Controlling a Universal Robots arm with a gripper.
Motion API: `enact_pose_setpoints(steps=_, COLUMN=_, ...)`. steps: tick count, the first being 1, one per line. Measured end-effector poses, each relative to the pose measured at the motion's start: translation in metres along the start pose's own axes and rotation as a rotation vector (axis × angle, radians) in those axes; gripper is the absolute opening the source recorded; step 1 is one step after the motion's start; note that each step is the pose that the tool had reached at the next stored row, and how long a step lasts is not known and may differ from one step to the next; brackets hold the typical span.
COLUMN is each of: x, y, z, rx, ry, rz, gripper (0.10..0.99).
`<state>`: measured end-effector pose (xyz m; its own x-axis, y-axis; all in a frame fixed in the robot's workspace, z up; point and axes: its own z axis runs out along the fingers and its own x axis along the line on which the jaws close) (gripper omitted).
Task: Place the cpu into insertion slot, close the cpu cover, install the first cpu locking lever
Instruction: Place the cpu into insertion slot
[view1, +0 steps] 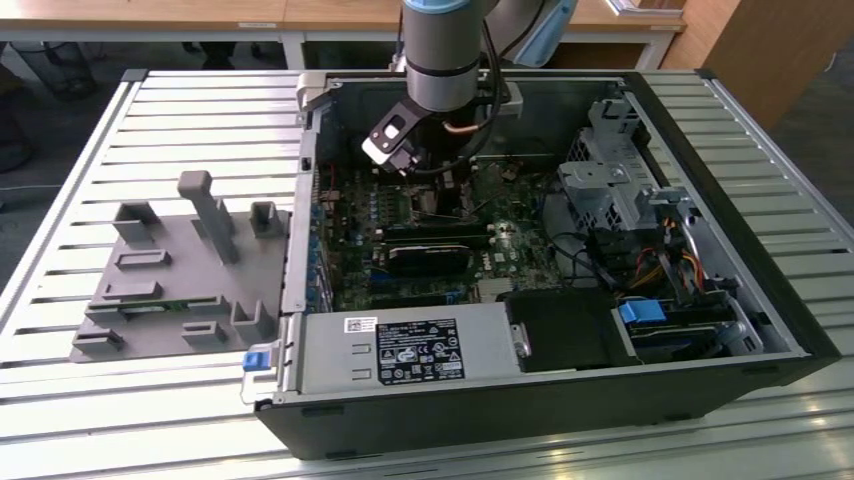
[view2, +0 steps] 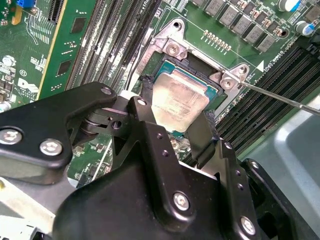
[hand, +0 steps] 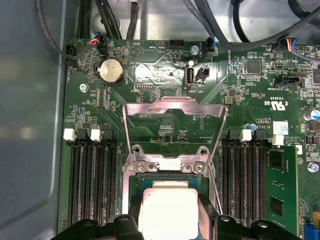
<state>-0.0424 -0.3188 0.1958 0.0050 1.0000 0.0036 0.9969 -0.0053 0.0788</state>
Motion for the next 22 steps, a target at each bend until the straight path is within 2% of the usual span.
enact_pose_setpoints(steps=9, x=0.0000, y=0.0001, z=0.0003, rx=0.000, ry=0.0001, rz=0.000, gripper=0.537)
enact_pose_setpoints(steps=10, x=0.0000, y=0.0001, z=0.0003, rx=0.000, ry=0.0001, rz=0.000, gripper=0.600)
enact_pose_setpoints(steps=14, x=0.0001, y=0.0001, z=0.0000, rx=0.000, ry=0.0002, rz=0.000, gripper=0.600)
enact_pose_setpoints(steps=20, x=0.0001, y=0.0007, z=-0.0073, rx=0.000, ry=0.0003, rz=0.000, gripper=0.600)
enact_pose_setpoints(steps=21, x=0.0001, y=0.0008, z=-0.0088, rx=0.000, ry=0.0002, rz=0.000, gripper=0.584)
enact_pose_setpoints(steps=22, x=0.0001, y=0.0009, z=-0.0100, rx=0.000, ry=0.0002, rz=0.000, gripper=0.525)
